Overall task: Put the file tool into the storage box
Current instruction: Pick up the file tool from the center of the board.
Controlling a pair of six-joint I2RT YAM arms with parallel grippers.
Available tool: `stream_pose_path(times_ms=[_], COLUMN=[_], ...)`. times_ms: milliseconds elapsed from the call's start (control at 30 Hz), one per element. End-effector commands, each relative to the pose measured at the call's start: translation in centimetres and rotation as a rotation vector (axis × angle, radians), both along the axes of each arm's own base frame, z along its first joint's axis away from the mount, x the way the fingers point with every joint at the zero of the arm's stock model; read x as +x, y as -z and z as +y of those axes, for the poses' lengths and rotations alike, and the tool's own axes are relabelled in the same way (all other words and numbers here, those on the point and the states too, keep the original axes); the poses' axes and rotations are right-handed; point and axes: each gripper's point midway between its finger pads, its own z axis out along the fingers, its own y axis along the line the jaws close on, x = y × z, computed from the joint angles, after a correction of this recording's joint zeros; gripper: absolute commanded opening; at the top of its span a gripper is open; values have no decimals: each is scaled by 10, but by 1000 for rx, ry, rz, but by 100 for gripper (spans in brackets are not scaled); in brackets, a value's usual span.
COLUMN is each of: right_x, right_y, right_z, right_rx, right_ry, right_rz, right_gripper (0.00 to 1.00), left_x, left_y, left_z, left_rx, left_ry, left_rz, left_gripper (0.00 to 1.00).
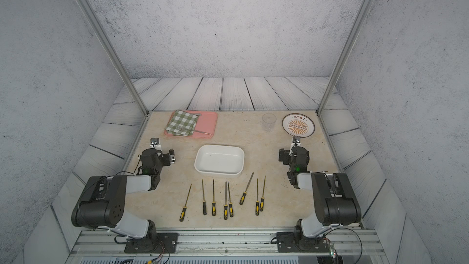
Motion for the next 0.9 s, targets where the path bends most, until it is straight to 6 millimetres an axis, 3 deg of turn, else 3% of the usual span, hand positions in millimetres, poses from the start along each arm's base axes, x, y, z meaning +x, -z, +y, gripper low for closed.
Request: stream_pose_path(times_ms=[0, 100, 167, 233, 267, 367, 467, 633, 867], right_x=[2, -13, -26, -41, -48, -74, -107, -165, -218], right_y=[-30, -56, -68, -75, -76, -69, -70, -62, -32], right_z=[-1, -12, -6, 3, 12, 50, 82, 101, 133], right_rx=[6, 93, 155, 250, 320, 533, 527, 513, 592], right_ry=[9, 149, 154, 161, 147, 93, 33, 8, -54], right_rz=[32, 223, 299, 336, 350, 478, 597, 692, 834], right_gripper=[99, 99, 99, 99, 99, 93, 92, 92, 75], left_x=[-3, -22, -37, -63, -74, -75, -73, -80, -107], left_y=[-39, -56, -65, -72, -70, -62, -67, -72, -40], left_z=[22, 35, 42, 64, 65, 33, -2, -39, -80], left_rx=[-3, -11, -20, -92, -154, -305, -419, -528, -591], left_ry=[-155, -263, -332, -556, -582, -430, -301, -210, -105], left_rz=[-28, 130, 213, 194, 225, 277, 314, 378, 627], left_gripper=[98, 98, 98, 98, 98, 98, 98, 98, 98])
